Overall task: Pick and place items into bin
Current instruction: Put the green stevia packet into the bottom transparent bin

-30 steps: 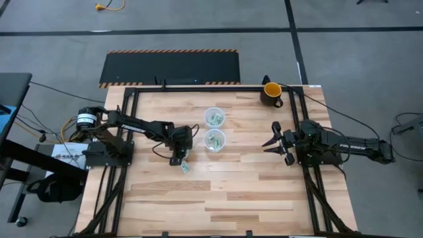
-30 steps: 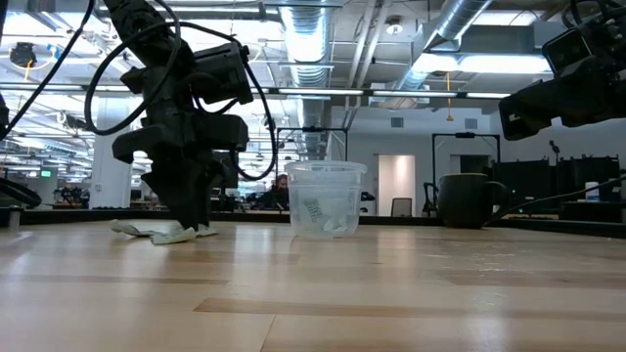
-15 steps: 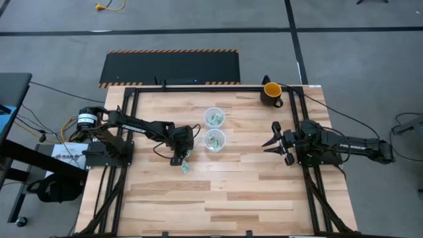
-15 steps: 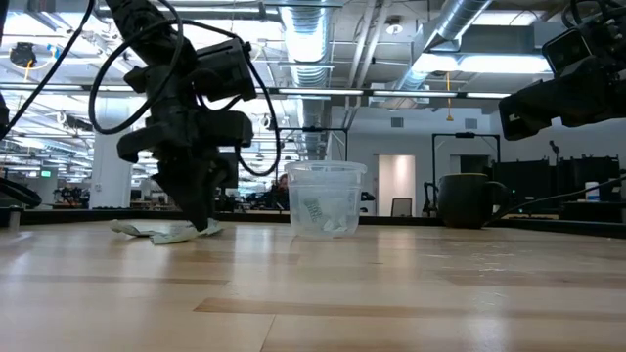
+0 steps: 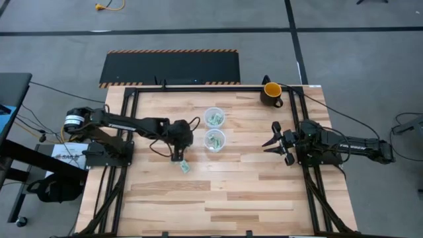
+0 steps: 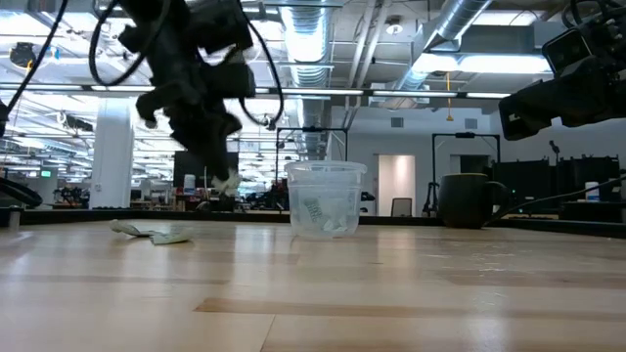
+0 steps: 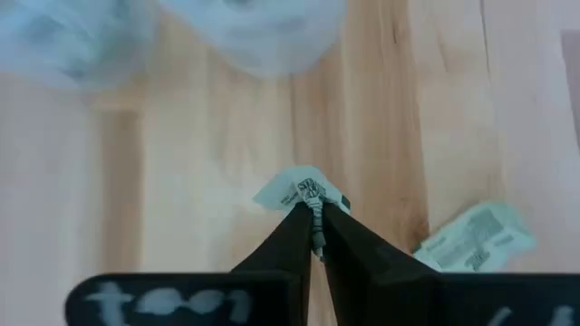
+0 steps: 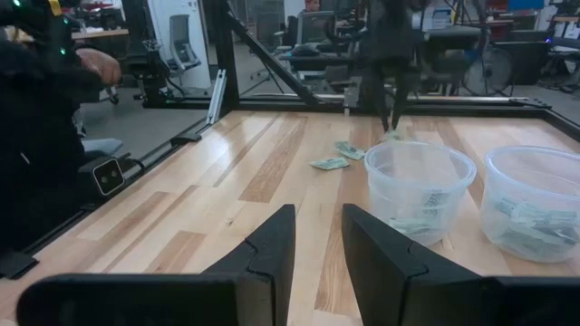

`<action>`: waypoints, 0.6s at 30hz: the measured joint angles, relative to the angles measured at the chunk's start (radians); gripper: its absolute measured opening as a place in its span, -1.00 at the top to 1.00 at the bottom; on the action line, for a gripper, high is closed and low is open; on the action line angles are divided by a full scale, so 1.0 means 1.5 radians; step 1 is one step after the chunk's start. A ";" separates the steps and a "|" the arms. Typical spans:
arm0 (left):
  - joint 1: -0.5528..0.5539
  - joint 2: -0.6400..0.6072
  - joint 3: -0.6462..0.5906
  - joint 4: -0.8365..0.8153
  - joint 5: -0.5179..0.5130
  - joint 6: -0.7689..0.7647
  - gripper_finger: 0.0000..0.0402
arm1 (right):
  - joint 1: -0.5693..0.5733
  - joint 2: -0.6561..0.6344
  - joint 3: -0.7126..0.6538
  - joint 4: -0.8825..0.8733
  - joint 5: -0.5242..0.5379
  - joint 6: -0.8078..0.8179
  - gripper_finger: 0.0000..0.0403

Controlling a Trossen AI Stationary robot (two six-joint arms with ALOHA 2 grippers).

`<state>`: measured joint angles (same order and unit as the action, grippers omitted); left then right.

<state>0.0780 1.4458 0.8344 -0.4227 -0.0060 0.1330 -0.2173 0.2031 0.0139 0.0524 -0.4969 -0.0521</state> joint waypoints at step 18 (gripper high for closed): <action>0.000 -0.014 0.067 0.178 -0.092 0.195 0.92 | 0.000 0.000 0.000 0.000 0.000 0.000 0.57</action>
<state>0.0777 1.4246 0.9344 -0.1550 -0.1439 0.4253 -0.2173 0.2029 0.0139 0.0521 -0.4967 -0.0521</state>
